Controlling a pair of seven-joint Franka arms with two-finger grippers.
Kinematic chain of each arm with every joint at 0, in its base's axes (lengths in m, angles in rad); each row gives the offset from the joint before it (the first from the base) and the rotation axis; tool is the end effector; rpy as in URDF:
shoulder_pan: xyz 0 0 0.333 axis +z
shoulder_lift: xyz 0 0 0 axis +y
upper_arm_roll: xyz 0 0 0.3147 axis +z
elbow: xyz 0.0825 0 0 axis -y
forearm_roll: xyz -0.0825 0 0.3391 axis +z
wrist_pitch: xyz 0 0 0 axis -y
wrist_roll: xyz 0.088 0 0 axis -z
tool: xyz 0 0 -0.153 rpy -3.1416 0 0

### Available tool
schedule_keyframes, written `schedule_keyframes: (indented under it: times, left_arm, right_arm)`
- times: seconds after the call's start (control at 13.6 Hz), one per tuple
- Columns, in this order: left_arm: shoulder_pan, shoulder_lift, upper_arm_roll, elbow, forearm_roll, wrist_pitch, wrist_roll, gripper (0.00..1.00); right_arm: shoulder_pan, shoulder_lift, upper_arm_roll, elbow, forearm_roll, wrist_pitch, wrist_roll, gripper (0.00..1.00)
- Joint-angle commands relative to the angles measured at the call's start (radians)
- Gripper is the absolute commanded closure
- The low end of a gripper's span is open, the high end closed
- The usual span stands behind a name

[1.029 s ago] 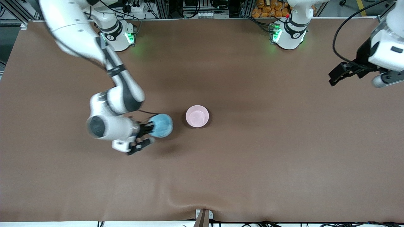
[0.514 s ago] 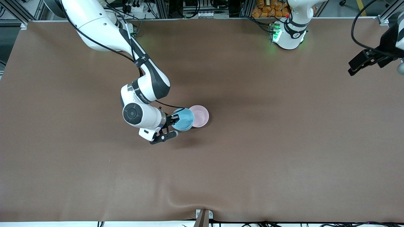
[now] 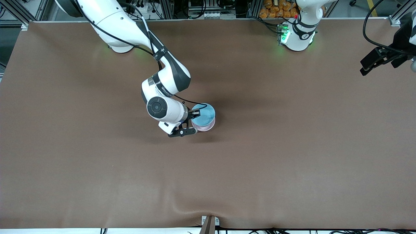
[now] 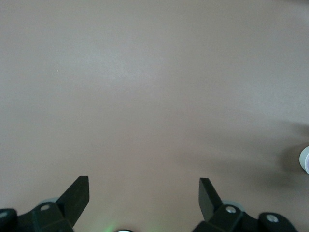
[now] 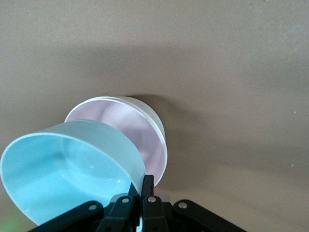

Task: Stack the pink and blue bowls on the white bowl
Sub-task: 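Carry the blue bowl over the pink bowl with the right gripper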

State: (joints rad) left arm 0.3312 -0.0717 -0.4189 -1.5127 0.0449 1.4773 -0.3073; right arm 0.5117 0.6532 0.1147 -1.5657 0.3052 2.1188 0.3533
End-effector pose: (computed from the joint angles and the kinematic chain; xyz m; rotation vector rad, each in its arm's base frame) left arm 0.4787 -0.0430 0.6261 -3.0550 -0.3451 -0.0677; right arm 0.5188 0.3960 0.2400 -2.8805 -0.1148 0.3473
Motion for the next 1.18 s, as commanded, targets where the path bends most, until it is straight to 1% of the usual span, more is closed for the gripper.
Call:
schedule_keyframes:
  times: [0.0,0.15,0.29,0.37,0.44,0.51,0.59,0.66,0.73,0.88,1.1]
  left_arm:
    - [0.015,0.013,-0.008,0.003,0.001,0.021,0.022,0.00]
    - [0.014,0.015,-0.008,0.003,0.003,0.034,0.022,0.00]
    - [-0.013,0.012,0.002,0.002,-0.002,0.035,0.028,0.00]
    - [-0.099,0.012,0.081,0.002,0.001,0.035,0.030,0.00]
    - [-0.244,0.013,0.221,0.000,0.007,0.035,0.030,0.00]
    - [-0.350,0.015,0.333,-0.001,0.007,0.034,0.030,0.00]
    - [-0.398,0.015,0.380,-0.004,0.001,0.035,0.030,0.00]
    - [-0.414,0.016,0.387,-0.010,-0.002,0.035,0.030,0.00]
    - [-0.408,0.016,0.384,-0.023,-0.007,0.034,0.028,0.00]
    - [-0.406,0.015,0.384,-0.037,-0.061,0.035,0.028,0.00]
    - [-0.409,0.020,0.379,-0.066,-0.063,0.050,0.028,0.00]
  right_arm:
    - [0.027,0.000,-0.009,0.007,0.023,0.000,0.093,1.00]
    - [0.013,0.006,-0.007,0.009,0.028,0.000,0.140,1.00]
    - [0.024,0.008,-0.009,0.010,0.028,0.000,0.156,1.00]
    - [0.028,0.008,-0.009,0.010,0.029,0.000,0.171,1.00]
    - [0.033,0.009,-0.009,0.010,0.031,0.000,0.206,1.00]
    - [0.042,0.009,-0.009,0.010,0.028,0.003,0.232,1.00]
    - [0.056,0.009,-0.010,0.010,0.026,0.004,0.242,1.00]
    - [0.057,0.009,-0.010,0.010,0.025,0.004,0.242,1.00]
    - [0.050,0.013,-0.010,0.010,0.022,0.004,0.236,1.00]
    - [0.039,0.016,-0.015,0.009,0.014,0.004,0.220,1.00]
    - [0.024,0.016,-0.017,0.006,0.015,0.003,0.202,1.00]
